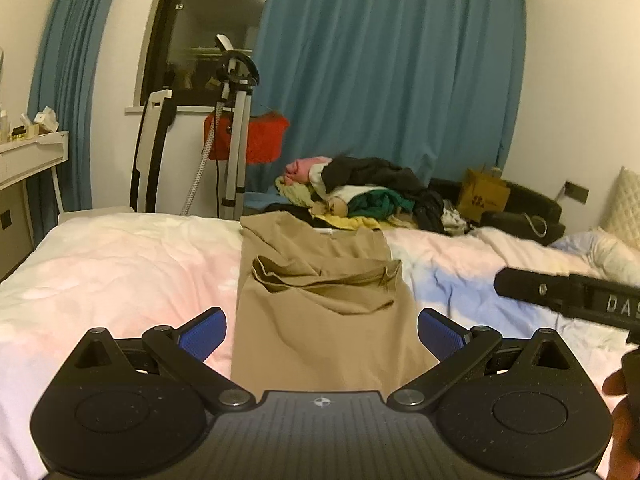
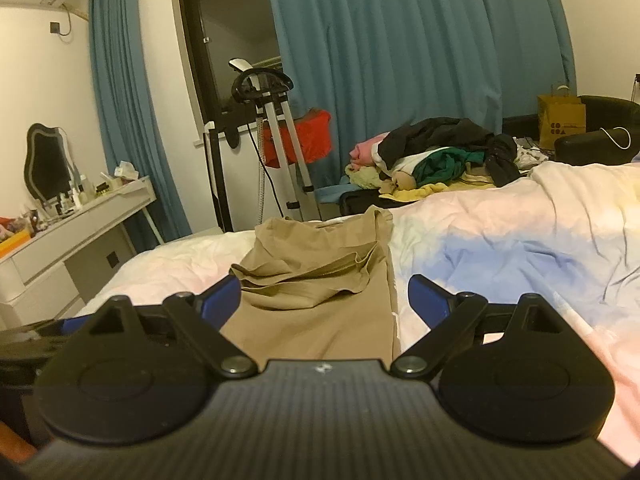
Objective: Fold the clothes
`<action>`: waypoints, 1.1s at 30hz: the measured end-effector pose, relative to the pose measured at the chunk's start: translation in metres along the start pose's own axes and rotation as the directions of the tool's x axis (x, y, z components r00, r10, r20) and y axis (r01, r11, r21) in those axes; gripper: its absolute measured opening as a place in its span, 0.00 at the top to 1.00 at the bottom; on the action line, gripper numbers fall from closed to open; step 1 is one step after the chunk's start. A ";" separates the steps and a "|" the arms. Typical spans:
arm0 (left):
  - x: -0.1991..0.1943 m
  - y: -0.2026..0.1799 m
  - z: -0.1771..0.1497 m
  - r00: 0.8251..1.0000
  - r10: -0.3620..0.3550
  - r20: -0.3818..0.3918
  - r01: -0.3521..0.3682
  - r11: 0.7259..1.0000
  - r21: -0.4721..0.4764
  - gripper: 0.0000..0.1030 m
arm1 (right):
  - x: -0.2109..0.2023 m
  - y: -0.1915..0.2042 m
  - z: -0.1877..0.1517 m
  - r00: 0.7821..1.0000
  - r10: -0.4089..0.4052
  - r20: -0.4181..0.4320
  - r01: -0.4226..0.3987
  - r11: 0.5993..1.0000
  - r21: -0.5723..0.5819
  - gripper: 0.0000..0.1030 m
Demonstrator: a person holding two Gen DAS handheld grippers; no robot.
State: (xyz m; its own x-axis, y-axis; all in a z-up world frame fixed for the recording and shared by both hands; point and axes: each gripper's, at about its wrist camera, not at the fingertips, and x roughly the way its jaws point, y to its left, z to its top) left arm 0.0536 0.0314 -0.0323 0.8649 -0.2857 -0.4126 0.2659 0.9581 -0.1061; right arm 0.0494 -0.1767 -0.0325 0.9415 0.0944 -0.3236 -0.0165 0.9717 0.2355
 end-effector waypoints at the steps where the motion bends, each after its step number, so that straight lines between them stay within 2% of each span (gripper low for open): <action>1: 0.003 -0.001 -0.001 1.000 0.003 -0.009 -0.003 1.000 0.006 0.00 | 0.001 0.000 0.000 1.000 0.000 -0.001 0.000 1.000 -0.001 0.11; 10: 0.019 0.011 -0.007 0.995 0.024 -0.092 -0.030 0.998 -0.057 0.00 | 0.012 -0.007 -0.009 0.998 -0.040 -0.047 0.042 0.998 0.050 0.11; 15: 0.031 0.025 -0.009 0.985 0.032 -0.171 -0.055 0.990 -0.129 0.00 | 0.021 -0.019 -0.018 0.990 -0.018 -0.138 0.040 0.987 0.157 0.11; 19: 0.039 0.036 -0.012 0.974 0.027 -0.225 -0.071 0.979 -0.190 0.00 | 0.031 -0.033 -0.028 0.973 0.035 -0.226 0.036 0.953 0.300 0.11; 24: 0.047 0.048 -0.017 0.962 -0.022 -0.272 -0.057 0.958 -0.282 0.00 | 0.041 -0.049 -0.045 0.948 0.135 -0.288 0.025 0.871 0.491 0.11; 31: 0.055 0.056 -0.023 0.944 -0.099 -0.313 -0.030 0.923 -0.383 0.00 | 0.051 -0.066 -0.071 0.905 0.324 -0.275 -0.005 0.654 0.756 0.11; 33: 0.055 0.059 -0.024 0.938 -0.145 -0.316 -0.005 0.903 -0.430 0.00 | 0.052 -0.066 -0.076 0.899 0.351 -0.262 -0.009 0.613 0.790 0.10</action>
State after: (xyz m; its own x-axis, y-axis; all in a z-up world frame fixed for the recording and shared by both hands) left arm 0.1064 0.0722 -0.0830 0.6380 -0.4011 -0.6573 0.0527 0.8744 -0.4824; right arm 0.0741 -0.2200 -0.1343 0.7522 0.4823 -0.4489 0.2476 0.4244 0.8710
